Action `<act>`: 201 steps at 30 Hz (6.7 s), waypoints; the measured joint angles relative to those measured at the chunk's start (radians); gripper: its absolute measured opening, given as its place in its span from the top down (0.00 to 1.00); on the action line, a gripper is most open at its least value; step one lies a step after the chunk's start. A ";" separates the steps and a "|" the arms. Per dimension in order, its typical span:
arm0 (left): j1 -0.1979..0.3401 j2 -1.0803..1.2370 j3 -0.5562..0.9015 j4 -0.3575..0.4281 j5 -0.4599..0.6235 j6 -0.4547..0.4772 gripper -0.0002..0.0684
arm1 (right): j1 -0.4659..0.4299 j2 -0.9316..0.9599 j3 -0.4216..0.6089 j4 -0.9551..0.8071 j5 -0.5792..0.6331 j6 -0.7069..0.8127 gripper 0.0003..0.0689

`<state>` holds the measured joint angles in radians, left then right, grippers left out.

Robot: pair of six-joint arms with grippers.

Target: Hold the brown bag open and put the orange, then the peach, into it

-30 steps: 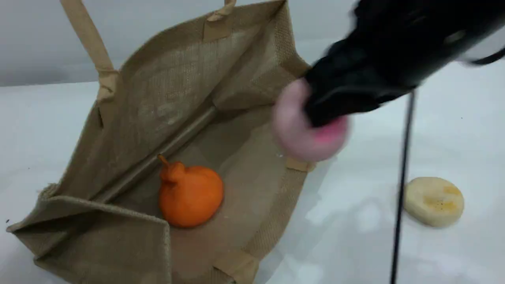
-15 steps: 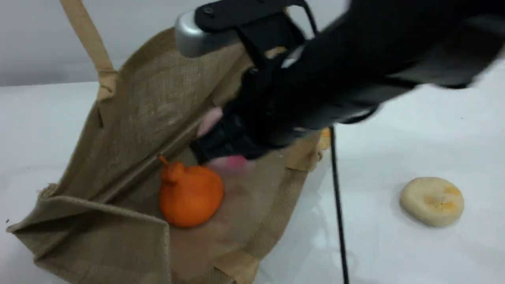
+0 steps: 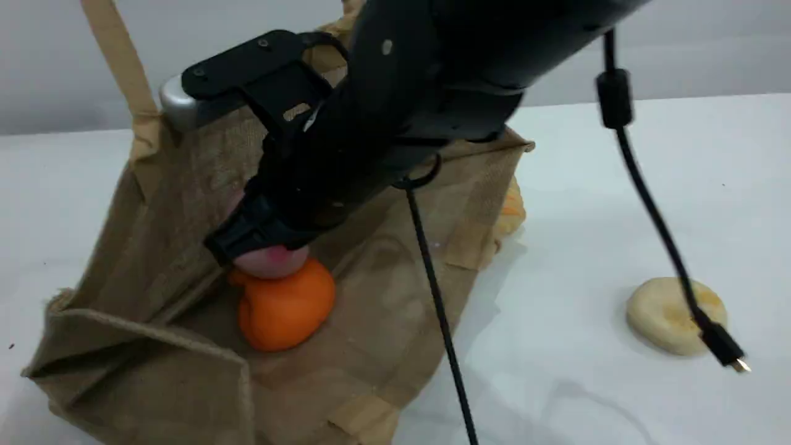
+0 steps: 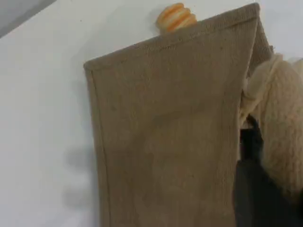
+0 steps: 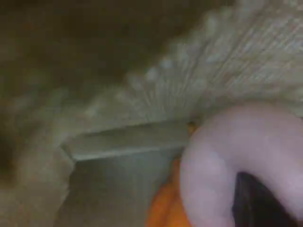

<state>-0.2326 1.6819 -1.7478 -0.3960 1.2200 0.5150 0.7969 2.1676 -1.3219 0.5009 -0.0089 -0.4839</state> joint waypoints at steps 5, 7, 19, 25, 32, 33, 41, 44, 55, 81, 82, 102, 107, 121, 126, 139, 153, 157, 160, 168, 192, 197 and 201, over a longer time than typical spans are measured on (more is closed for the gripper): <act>0.000 0.000 0.000 0.000 0.000 0.000 0.89 | -0.005 0.050 -0.056 -0.003 0.023 0.000 0.96; 0.000 0.000 0.000 0.000 0.000 0.000 0.89 | -0.008 0.060 -0.056 0.000 0.036 0.001 0.94; 0.000 0.000 0.000 0.000 0.001 0.000 0.89 | -0.009 0.058 -0.054 0.012 0.009 -0.013 0.45; 0.000 0.000 0.000 0.000 0.001 0.000 0.89 | -0.009 0.047 -0.054 0.012 0.009 -0.024 0.26; 0.000 0.001 0.000 0.000 0.001 0.000 0.89 | -0.035 -0.035 -0.054 -0.018 0.098 -0.024 0.24; 0.000 0.001 0.000 0.000 0.001 0.000 0.89 | -0.046 -0.051 -0.054 -0.025 0.131 -0.025 0.24; 0.000 0.001 0.000 0.000 0.002 0.000 0.89 | -0.123 -0.169 -0.051 -0.041 0.395 -0.023 0.26; 0.000 0.004 0.000 0.000 0.002 0.000 0.89 | -0.124 -0.225 -0.051 -0.063 0.467 -0.023 0.28; 0.000 0.004 0.117 -0.001 -0.009 0.007 0.89 | -0.144 -0.485 -0.051 -0.214 0.670 0.100 0.28; 0.000 0.044 0.700 -0.052 -0.652 0.041 0.77 | -0.143 -1.200 -0.052 -0.638 1.228 0.524 0.38; 0.000 0.044 0.700 -0.052 -0.652 0.048 0.73 | -0.143 -1.226 -0.052 -0.653 1.235 0.537 0.38; 0.000 0.041 0.699 -0.293 -0.477 0.315 0.34 | -0.143 -1.639 0.253 -0.795 1.231 0.682 0.38; 0.000 0.040 0.699 -0.371 -0.467 0.415 0.34 | -0.143 -1.696 0.305 -0.794 1.231 0.690 0.38; 0.000 -0.201 0.699 -0.100 -0.392 0.179 0.34 | -0.143 -1.942 0.597 -0.730 1.127 0.701 0.38; 0.000 -0.359 0.721 0.023 -0.309 0.033 0.34 | -0.143 -2.036 0.750 -0.688 1.083 0.730 0.38; 0.000 -0.843 0.893 0.121 -0.160 -0.253 0.34 | -0.143 -2.116 0.813 -0.679 1.082 0.709 0.38; 0.000 -1.414 1.150 0.401 -0.139 -0.540 0.34 | -0.143 -2.116 0.812 -0.679 1.084 0.710 0.38; 0.000 -1.490 1.150 0.474 -0.095 -0.585 0.34 | -0.143 -2.116 0.812 -0.679 1.084 0.710 0.38; 0.000 -1.506 1.150 0.482 -0.114 -0.586 0.34 | -0.143 -2.116 0.812 -0.679 1.084 0.710 0.38; 0.000 -1.532 1.246 0.473 -0.135 -0.630 0.34 | -0.143 -2.116 0.812 -0.679 1.084 0.710 0.38; 0.000 -1.544 1.242 0.474 -0.140 -0.629 0.34 | -0.726 -2.169 0.813 -0.679 1.084 0.710 0.38; 0.084 -1.548 1.242 0.472 -0.139 -0.629 0.34 | -0.727 -2.168 0.813 -0.679 1.084 0.710 0.38; 0.169 -1.605 1.242 0.472 -0.139 -0.629 0.34 | -0.727 -2.168 0.813 -0.679 1.084 0.710 0.38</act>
<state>-0.0640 0.0765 -0.5063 0.0764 1.0814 -0.1142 0.0700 0.0000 -0.5086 -0.1783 1.0753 0.2264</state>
